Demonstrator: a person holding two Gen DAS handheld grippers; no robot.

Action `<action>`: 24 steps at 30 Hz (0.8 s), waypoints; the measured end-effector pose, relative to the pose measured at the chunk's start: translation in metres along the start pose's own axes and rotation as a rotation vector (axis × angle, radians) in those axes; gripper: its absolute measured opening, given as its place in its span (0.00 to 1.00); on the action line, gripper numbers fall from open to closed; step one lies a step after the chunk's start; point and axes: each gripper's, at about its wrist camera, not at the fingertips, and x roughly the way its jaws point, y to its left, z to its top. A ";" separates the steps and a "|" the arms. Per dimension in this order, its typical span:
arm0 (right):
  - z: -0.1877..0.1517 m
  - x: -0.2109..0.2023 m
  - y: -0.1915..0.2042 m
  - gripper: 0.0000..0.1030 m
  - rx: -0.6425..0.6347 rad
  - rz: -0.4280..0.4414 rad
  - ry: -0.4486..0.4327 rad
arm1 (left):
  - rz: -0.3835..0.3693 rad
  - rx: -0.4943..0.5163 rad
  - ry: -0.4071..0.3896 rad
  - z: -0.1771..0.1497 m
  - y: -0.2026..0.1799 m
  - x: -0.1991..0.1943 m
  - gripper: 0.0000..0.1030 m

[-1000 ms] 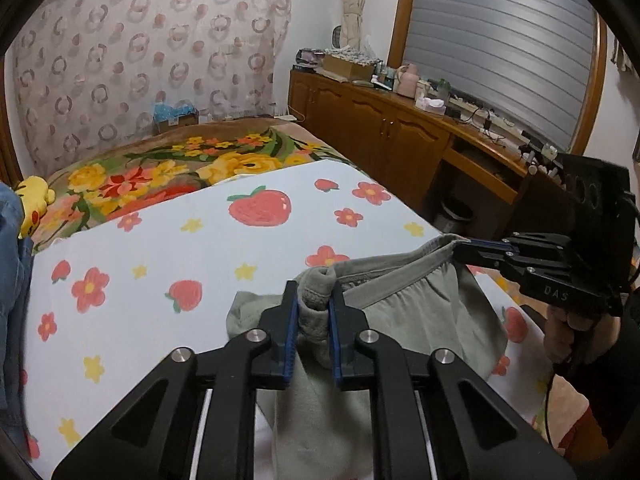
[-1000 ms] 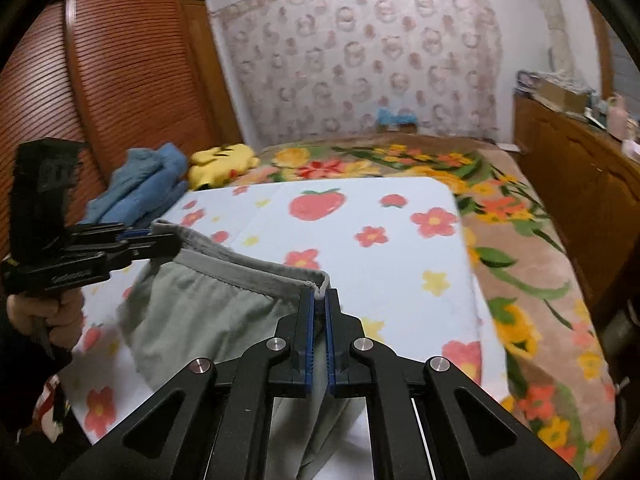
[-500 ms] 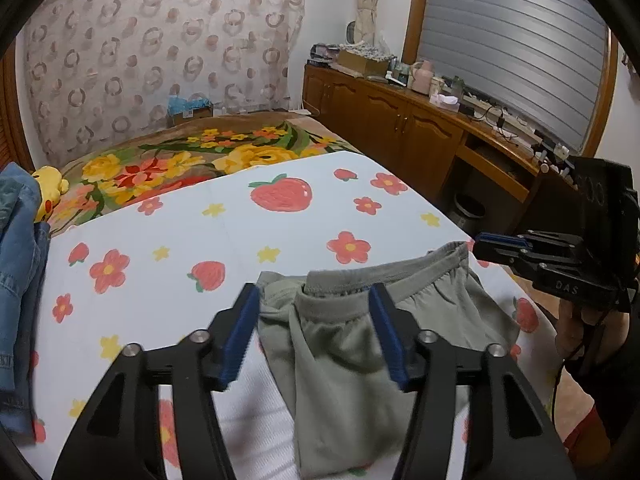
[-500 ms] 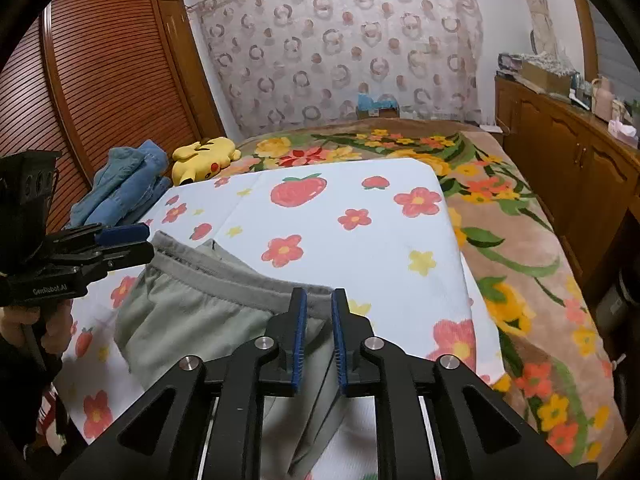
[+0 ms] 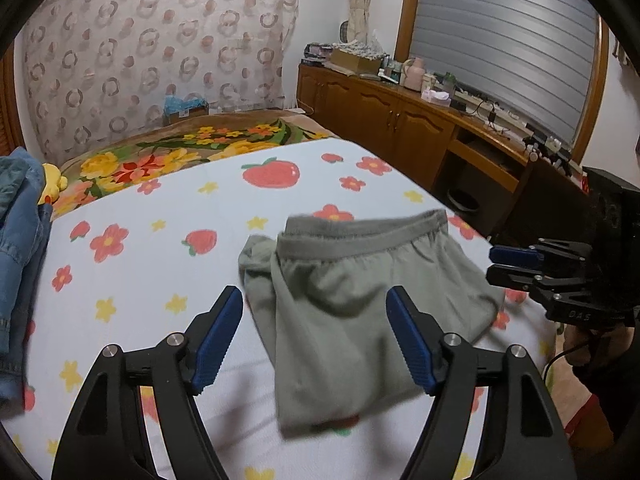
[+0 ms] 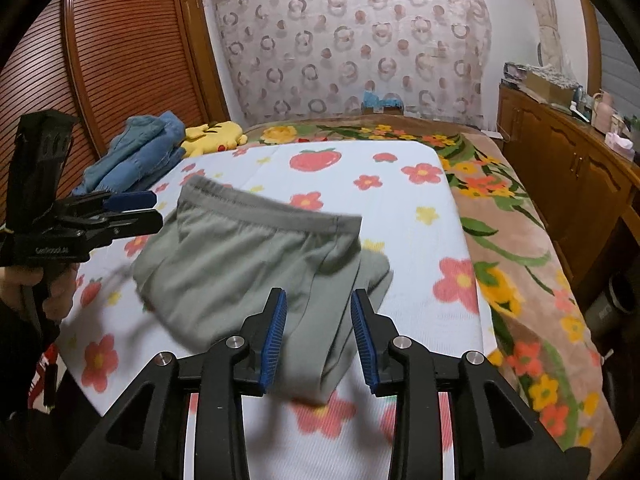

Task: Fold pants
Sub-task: 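Open the right gripper and lift both grippers off the shorts, then close both grippers on the folded edge of the shorts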

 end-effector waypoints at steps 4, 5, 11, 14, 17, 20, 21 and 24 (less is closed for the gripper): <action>-0.007 -0.004 0.000 0.34 0.007 -0.001 0.011 | 0.007 0.005 0.014 -0.012 0.000 -0.003 0.73; -0.009 -0.006 0.000 0.34 0.006 -0.004 0.012 | 0.012 0.008 0.014 -0.015 0.000 -0.005 0.73; -0.018 -0.006 0.005 0.34 0.012 -0.005 0.026 | 0.036 0.029 0.023 -0.030 -0.002 -0.012 0.73; -0.021 -0.006 0.005 0.35 0.021 0.000 0.029 | 0.043 0.039 0.035 -0.038 -0.003 -0.014 0.72; -0.023 -0.005 0.004 0.35 0.028 0.002 0.030 | 0.029 0.041 0.052 -0.043 -0.003 -0.013 0.66; -0.022 -0.003 0.004 0.35 0.032 0.006 0.029 | 0.033 0.041 0.061 -0.048 -0.002 -0.010 0.61; -0.021 -0.003 0.004 0.35 0.033 0.006 0.026 | 0.031 0.038 0.066 -0.049 -0.002 -0.009 0.56; -0.022 -0.003 0.005 0.35 0.030 0.011 0.016 | 0.024 0.046 0.075 -0.049 -0.003 -0.006 0.50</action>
